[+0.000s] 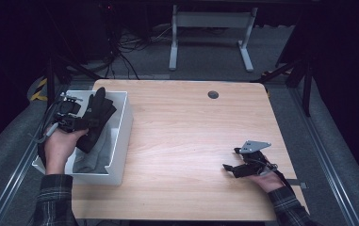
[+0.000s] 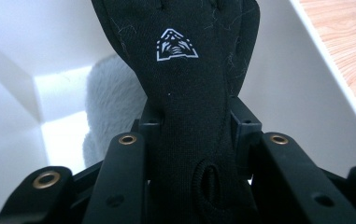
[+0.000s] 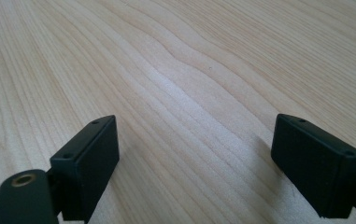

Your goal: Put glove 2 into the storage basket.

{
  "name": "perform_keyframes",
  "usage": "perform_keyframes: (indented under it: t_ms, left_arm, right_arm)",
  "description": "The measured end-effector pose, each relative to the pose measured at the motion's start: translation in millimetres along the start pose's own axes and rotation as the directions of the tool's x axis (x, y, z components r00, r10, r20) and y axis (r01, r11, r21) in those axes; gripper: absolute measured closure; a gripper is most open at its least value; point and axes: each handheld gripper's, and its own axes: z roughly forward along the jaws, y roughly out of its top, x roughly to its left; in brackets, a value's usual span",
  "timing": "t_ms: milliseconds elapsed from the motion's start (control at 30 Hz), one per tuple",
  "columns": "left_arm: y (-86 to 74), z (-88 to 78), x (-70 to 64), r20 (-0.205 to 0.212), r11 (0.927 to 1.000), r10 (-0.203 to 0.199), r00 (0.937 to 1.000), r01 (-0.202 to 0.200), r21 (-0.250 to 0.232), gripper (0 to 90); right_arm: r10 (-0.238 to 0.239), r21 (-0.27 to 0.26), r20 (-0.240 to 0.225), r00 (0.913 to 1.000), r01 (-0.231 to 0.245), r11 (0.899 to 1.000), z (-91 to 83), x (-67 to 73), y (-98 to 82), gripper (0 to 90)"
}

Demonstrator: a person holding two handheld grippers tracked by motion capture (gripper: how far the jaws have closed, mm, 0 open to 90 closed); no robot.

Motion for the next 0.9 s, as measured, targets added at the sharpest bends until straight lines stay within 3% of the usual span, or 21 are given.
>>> perform_keyframes:
  t_ms: [100, 467, 600, 633, 667, 900]
  left_arm:
    - [-4.1, 4.2, 5.7, 0.009, 0.9997, -0.023, 0.9997, 0.023, 0.012, 66.3]
    - [-20.7, 27.9, 19.7, -0.021, 0.9944, -0.080, 0.9966, 0.081, 0.068, 63.0]
    - [-21.8, 31.8, 20.9, -0.058, 0.9914, -0.102, 0.9931, 0.106, 0.077, 46.6]
    - [-21.5, 31.8, 20.9, -0.088, 0.9917, -0.098, 0.9913, 0.105, 0.074, 36.1]
    - [-21.4, 31.1, 20.8, -0.097, 0.9920, -0.099, 0.9903, 0.106, 0.069, 32.2]
    - [-16.8, 16.5, 17.9, -0.120, 0.9947, -0.102, 0.9874, 0.103, -0.001, 19.3]
  right_arm:
    - [0.000, -0.001, -0.001, 1.0000, 0.000, 1.000, 0.1, 0.0, 0.0, 15.8]
    - [0.000, -0.001, -0.001, 1.0000, 0.000, 1.000, 0.1, 0.0, -0.1, 15.8]
    - [0.000, 0.000, 0.000, 1.0000, 0.000, 1.000, 0.0, 0.0, 0.0, 15.8]
    - [0.000, -0.001, -0.001, 1.0000, 0.000, 1.000, 0.1, 0.0, 0.0, 15.9]
    - [0.000, -0.001, -0.001, 1.0000, 0.000, 1.000, 0.1, 0.0, 0.0, 15.8]
    - [0.000, 0.000, 0.000, 1.0000, 0.000, 1.000, 0.0, 0.0, 0.0, 15.8]
